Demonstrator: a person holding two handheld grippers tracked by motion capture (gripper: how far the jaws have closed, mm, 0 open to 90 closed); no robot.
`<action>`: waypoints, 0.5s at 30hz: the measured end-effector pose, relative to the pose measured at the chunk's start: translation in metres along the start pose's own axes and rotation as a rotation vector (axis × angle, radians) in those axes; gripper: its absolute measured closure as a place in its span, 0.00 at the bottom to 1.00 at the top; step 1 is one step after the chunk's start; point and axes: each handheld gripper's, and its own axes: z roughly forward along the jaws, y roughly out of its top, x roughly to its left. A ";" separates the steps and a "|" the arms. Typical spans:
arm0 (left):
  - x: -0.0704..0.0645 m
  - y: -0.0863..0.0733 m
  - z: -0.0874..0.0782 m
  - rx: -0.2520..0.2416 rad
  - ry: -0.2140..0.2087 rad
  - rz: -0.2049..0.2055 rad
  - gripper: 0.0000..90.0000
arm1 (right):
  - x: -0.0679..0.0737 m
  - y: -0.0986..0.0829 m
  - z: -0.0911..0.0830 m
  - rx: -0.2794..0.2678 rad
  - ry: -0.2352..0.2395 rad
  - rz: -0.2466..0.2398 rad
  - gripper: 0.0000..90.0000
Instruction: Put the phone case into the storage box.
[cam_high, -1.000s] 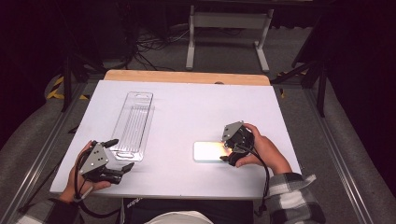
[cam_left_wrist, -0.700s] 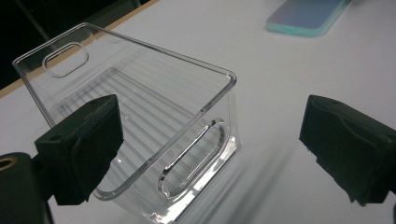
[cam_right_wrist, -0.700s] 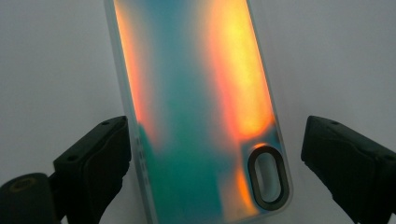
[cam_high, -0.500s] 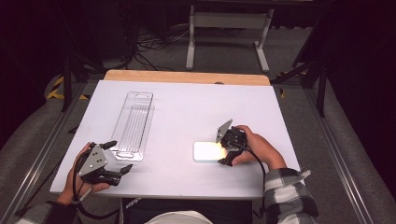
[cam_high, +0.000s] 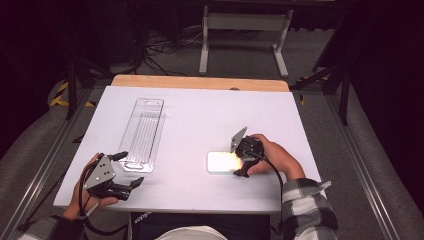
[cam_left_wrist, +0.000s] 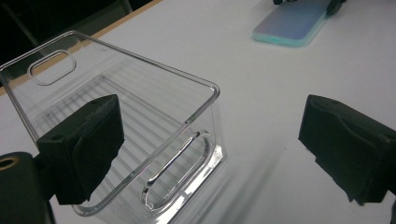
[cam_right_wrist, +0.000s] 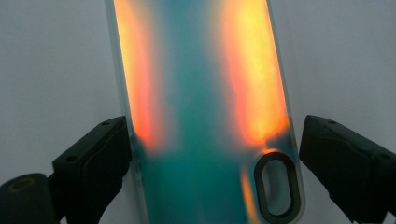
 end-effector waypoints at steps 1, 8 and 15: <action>0.000 0.000 0.000 0.003 -0.002 0.004 0.08 | 0.000 0.000 0.000 0.000 0.002 0.002 0.11; -0.005 0.002 0.002 -0.005 -0.019 0.020 0.09 | -0.002 -0.003 0.002 -0.009 0.010 0.030 0.06; -0.006 0.002 0.003 -0.003 -0.018 0.023 0.09 | -0.005 -0.006 0.004 -0.020 0.028 0.061 0.06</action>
